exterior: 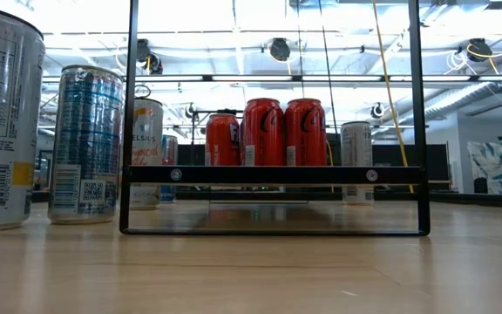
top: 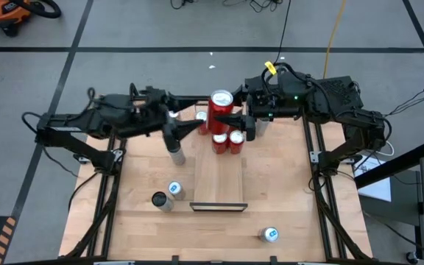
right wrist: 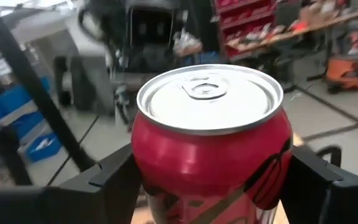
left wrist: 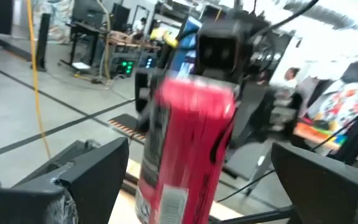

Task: Place canned beverage on shelf
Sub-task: Put the red soda can on the shelf aligned with the other red soda can

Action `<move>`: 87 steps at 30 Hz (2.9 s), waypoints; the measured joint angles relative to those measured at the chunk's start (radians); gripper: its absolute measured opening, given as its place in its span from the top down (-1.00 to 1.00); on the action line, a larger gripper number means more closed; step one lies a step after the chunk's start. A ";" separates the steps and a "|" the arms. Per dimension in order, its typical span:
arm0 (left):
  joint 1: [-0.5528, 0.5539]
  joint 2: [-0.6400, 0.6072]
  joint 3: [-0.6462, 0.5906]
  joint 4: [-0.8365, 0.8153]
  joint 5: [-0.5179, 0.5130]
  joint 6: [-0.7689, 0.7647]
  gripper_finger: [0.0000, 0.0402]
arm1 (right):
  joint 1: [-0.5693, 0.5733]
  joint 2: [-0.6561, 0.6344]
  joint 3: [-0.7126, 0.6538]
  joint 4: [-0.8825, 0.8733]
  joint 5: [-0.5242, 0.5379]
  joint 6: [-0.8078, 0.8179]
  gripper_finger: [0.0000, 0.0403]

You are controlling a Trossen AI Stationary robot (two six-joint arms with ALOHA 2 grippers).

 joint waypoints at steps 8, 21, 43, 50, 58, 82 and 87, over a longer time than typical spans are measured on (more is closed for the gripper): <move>0.085 0.000 -0.001 0.001 0.216 0.008 -0.97 | -0.050 0.002 0.000 -0.050 -0.227 -0.017 -0.36; 0.208 0.086 -0.002 0.120 0.516 0.034 -0.97 | -0.085 0.004 0.000 -0.146 -0.351 -0.073 -0.36; 0.210 0.184 -0.002 0.211 0.484 0.068 -0.93 | -0.085 0.004 0.000 -0.188 -0.343 -0.074 -0.36; 0.185 0.191 -0.001 0.209 0.502 0.098 -0.78 | -0.084 0.004 0.000 -0.190 -0.325 -0.075 -0.36; 0.182 0.202 -0.001 0.185 0.481 0.099 -0.77 | -0.084 0.008 0.000 -0.199 -0.320 -0.068 -0.36; 0.167 0.204 -0.001 0.158 0.441 0.094 -0.41 | -0.084 0.032 0.001 -0.221 -0.319 -0.070 -0.39; 0.167 0.199 -0.001 0.153 0.450 0.089 -0.41 | -0.084 0.032 0.001 -0.227 -0.321 -0.033 -0.50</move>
